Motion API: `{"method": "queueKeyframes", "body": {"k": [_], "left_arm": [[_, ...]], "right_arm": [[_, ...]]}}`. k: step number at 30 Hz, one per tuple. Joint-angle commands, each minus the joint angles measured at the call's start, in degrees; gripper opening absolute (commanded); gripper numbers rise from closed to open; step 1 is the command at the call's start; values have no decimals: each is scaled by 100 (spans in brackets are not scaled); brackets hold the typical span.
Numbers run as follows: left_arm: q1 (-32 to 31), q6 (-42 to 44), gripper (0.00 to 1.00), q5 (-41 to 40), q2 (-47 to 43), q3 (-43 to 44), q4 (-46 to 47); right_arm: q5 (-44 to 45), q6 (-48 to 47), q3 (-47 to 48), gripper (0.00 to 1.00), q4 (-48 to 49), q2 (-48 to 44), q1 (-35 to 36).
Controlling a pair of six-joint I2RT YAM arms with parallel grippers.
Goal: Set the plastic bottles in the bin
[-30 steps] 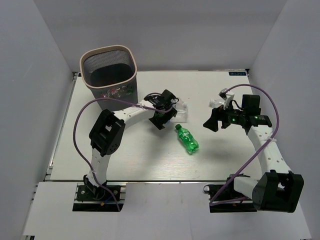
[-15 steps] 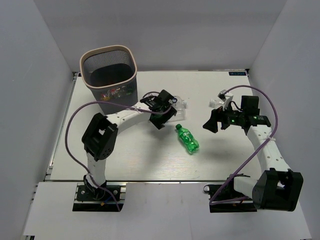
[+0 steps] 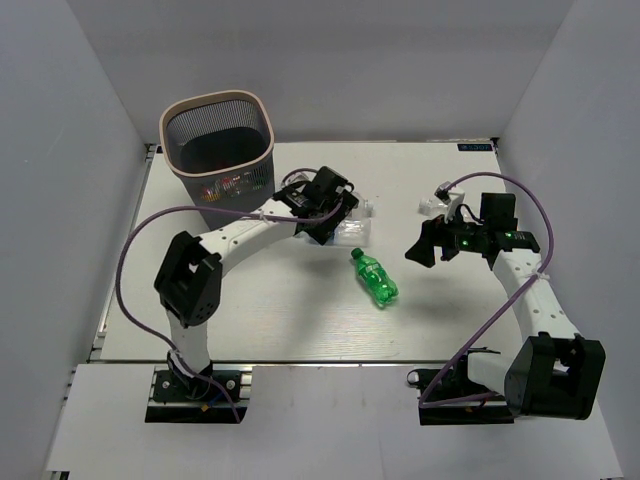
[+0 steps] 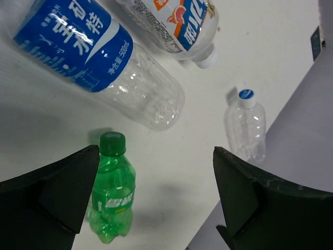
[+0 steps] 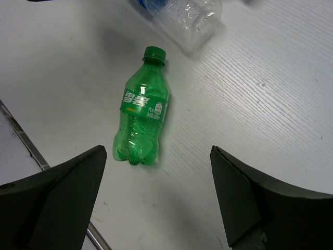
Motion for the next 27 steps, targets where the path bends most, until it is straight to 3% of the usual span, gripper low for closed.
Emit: {"method": "queueKeyframes", "body": {"k": [1,8,17,27], "left_arm": [[-9,-196,99,-105,278,544,-214],[-9,-381,99,-158,955,1390,-1040],[-9,-609,99,-105,973,1022,-1585],[114,-610,99,-334,1325,590,-954]], "right_arm": [[-85,-92,-34,86,165,-5,-19],[3,-119,-165,86,157,-137,-28],[3,-66,-280,88,280,-146,-46],[-24,-162,-376,88,227,-146,-46]]}}
